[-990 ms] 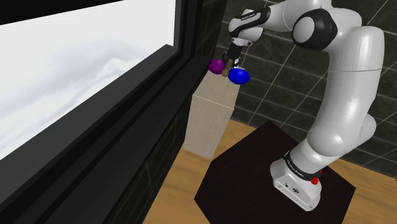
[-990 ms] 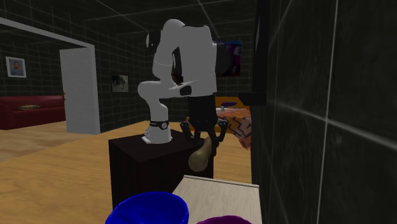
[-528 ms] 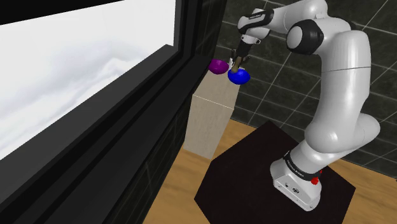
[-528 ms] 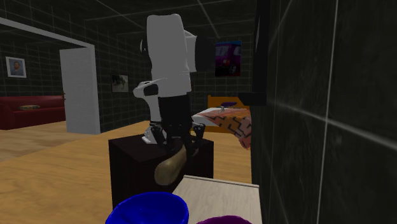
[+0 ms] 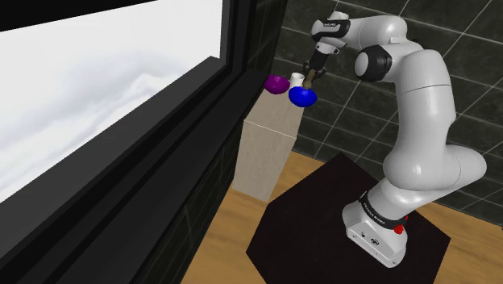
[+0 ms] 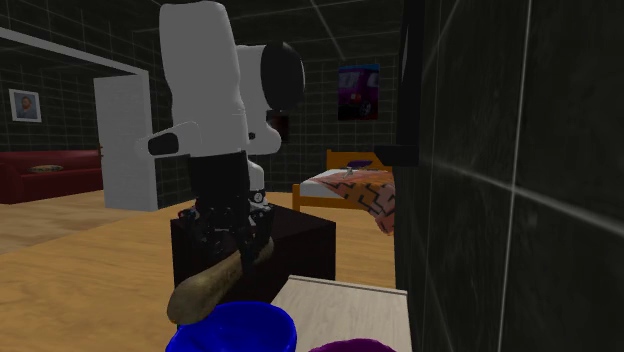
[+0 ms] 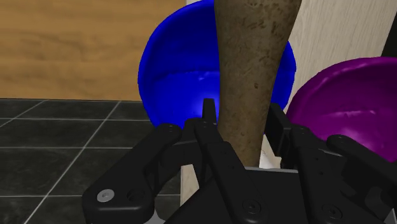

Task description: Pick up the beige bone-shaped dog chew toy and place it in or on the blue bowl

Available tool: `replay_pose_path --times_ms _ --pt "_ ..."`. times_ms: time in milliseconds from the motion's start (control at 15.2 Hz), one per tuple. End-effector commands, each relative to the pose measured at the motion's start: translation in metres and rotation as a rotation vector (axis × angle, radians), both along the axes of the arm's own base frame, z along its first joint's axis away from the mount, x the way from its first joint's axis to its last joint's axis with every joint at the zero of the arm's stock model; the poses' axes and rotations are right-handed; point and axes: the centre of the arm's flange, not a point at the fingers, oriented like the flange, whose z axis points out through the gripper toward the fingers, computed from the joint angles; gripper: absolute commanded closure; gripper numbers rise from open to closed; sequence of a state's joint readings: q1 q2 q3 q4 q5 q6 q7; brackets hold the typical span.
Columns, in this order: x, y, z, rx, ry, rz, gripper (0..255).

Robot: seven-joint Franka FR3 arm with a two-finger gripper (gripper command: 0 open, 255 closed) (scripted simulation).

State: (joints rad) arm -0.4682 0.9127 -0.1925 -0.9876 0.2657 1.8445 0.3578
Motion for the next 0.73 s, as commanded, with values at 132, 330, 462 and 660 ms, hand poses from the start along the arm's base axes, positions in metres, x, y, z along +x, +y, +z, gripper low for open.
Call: replay_pose_path --times_ms 132,330,462,660 --pt "0.001 -0.002 -0.02 0.0 -0.001 0.001 255" --pt "0.001 -0.002 -0.035 0.0 -0.001 0.001 255" --pt "0.001 -0.002 -0.046 0.0 -0.001 0.001 255" --pt "0.001 -0.002 -0.062 0.0 -0.001 0.001 255"
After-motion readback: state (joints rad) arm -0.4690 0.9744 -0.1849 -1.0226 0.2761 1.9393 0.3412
